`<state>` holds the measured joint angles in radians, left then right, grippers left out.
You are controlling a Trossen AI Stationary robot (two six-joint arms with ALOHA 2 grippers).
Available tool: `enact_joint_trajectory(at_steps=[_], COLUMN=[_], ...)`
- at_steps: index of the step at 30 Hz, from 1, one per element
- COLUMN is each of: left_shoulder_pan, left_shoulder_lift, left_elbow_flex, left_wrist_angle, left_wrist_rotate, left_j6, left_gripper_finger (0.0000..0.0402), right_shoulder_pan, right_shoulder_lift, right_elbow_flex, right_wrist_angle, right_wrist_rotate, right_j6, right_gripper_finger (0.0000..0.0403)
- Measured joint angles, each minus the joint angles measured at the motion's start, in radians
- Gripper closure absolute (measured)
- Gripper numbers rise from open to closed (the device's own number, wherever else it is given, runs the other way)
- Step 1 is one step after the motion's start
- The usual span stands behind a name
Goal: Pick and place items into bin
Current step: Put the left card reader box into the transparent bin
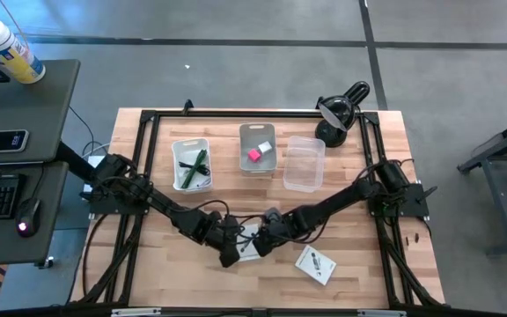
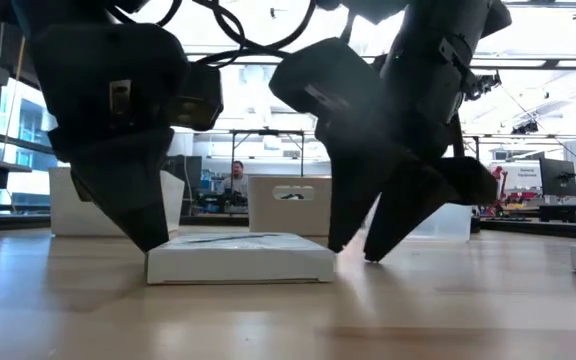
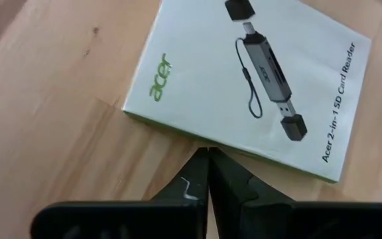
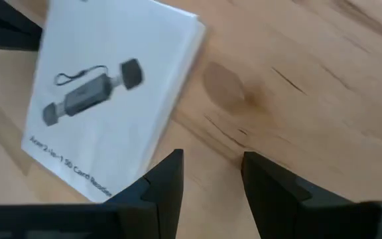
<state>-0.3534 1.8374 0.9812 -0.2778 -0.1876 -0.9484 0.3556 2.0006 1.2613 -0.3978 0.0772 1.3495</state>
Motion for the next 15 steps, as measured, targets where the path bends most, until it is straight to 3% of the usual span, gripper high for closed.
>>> enact_joint_trajectory(at_steps=[15], left_shoulder_pan=[0.0], left_shoulder_lift=[0.0], left_elbow_flex=[0.0], left_wrist_angle=[0.031], left_wrist_rotate=[-0.047], left_j6=[0.009], left_gripper_finger=[0.0402], right_shoulder_pan=[0.007], right_shoulder_lift=[0.013], right_elbow_flex=[0.002], right_wrist_angle=[0.014], right_wrist_rotate=[0.009], right_j6=[0.04], right_gripper_finger=[0.0301])
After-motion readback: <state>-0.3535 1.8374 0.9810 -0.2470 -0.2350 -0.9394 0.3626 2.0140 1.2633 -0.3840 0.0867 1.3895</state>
